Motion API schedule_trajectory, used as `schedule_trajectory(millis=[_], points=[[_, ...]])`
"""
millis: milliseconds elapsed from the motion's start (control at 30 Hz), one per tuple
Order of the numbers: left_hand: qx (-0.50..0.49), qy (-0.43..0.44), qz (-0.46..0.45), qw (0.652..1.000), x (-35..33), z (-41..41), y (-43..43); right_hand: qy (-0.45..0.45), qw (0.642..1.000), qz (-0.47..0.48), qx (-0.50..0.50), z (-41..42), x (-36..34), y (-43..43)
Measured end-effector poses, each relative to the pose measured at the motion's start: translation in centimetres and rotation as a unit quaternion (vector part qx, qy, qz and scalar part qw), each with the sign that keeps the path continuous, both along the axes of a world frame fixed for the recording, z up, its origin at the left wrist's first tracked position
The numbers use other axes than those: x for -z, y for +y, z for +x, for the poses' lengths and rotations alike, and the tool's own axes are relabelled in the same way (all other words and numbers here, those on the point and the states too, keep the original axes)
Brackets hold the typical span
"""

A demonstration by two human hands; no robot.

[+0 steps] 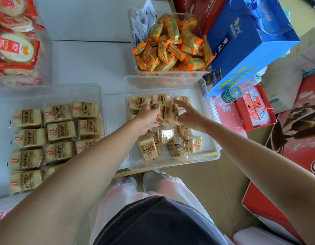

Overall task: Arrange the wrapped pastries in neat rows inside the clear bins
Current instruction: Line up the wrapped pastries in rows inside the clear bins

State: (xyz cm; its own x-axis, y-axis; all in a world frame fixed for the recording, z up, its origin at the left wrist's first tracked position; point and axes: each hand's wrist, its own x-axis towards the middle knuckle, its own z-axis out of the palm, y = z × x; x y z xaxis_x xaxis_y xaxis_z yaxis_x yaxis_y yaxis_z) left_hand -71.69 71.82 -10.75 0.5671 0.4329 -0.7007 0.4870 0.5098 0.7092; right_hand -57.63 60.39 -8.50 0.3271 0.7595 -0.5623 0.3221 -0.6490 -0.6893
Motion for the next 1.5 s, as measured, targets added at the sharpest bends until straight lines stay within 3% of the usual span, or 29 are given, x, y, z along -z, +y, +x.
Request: schedule_trajectory(millis=[133,400,733,933,1067,1200,1333,1500], points=[[0.024,0.016,0.031,0.999,0.5,-0.4,0.2,-0.002,1.0,-0.009,0.003,0.3,0.5,-0.7],[0.045,-0.01,0.116,0.992,0.6,-0.9,-0.5,-0.155,0.986,0.048,-0.048,0.2,0.9,-1.0],[0.083,-0.086,0.155,0.981,-0.4,-1.3,-0.7,-0.163,0.985,0.056,-0.012,-0.3,1.0,-1.1],[0.059,-0.088,0.103,0.989,-0.4,-1.2,-0.6,-0.172,0.981,0.085,0.003,-0.7,0.9,-0.8],[0.054,-0.089,0.117,0.988,-0.2,-1.0,-0.4,-0.176,0.98,0.085,-0.048,-0.2,0.8,-1.3],[0.034,-0.107,0.057,0.992,0.1,-0.7,-0.4,-0.227,0.967,0.102,-0.052,0.1,0.8,-1.6],[0.026,-0.101,0.023,0.994,0.4,-0.6,-0.3,-0.211,0.971,0.088,-0.064,0.1,0.7,-1.4],[0.027,-0.105,-0.002,0.994,0.4,-0.1,-0.2,-0.288,0.951,0.082,-0.079,-0.2,0.4,-0.7]])
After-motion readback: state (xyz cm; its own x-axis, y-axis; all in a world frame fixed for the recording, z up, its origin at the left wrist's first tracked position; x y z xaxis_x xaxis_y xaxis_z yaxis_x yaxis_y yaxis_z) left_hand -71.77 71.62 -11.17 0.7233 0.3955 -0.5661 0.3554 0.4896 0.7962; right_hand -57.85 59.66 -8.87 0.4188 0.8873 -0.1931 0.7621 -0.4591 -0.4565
